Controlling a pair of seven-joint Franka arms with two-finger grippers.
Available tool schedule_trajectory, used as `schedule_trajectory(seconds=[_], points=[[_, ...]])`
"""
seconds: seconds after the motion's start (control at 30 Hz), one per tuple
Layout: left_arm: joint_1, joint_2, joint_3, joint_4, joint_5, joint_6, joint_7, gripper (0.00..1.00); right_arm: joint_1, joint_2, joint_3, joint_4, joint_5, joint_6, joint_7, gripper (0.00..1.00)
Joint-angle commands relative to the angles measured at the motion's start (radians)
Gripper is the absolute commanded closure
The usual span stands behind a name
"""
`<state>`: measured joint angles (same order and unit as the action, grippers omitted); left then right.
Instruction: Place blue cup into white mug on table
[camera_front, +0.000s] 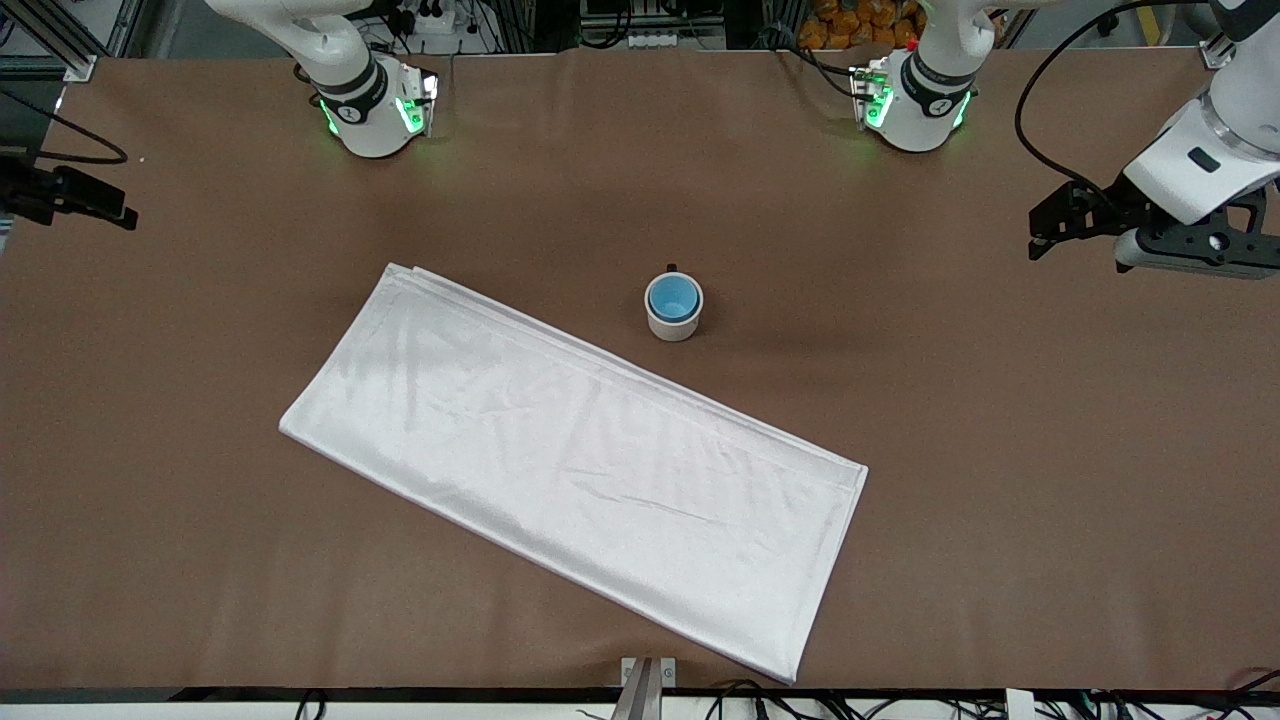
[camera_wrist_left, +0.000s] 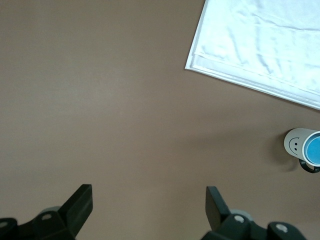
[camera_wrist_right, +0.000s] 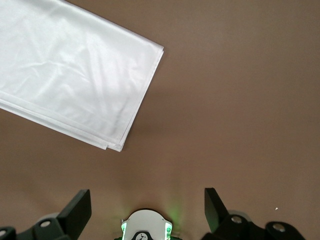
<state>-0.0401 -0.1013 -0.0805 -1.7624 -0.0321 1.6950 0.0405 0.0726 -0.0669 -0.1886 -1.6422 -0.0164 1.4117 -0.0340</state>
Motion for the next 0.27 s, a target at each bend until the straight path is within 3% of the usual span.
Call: schedule_trajectory(seconds=[0.0, 0.23], points=[[-0.006, 0.0, 0.007, 0.009, -0.002, -0.015, -0.036, 0.0, -0.004, 0.004, 0.017, 0.012, -0.013, 0.0, 0.02, 0.0], [-0.006, 0.002, 0.004, 0.011, 0.026, -0.015, -0.045, 0.0, -0.005, 0.004, 0.017, 0.012, -0.011, -0.002, 0.008, 0.0]])
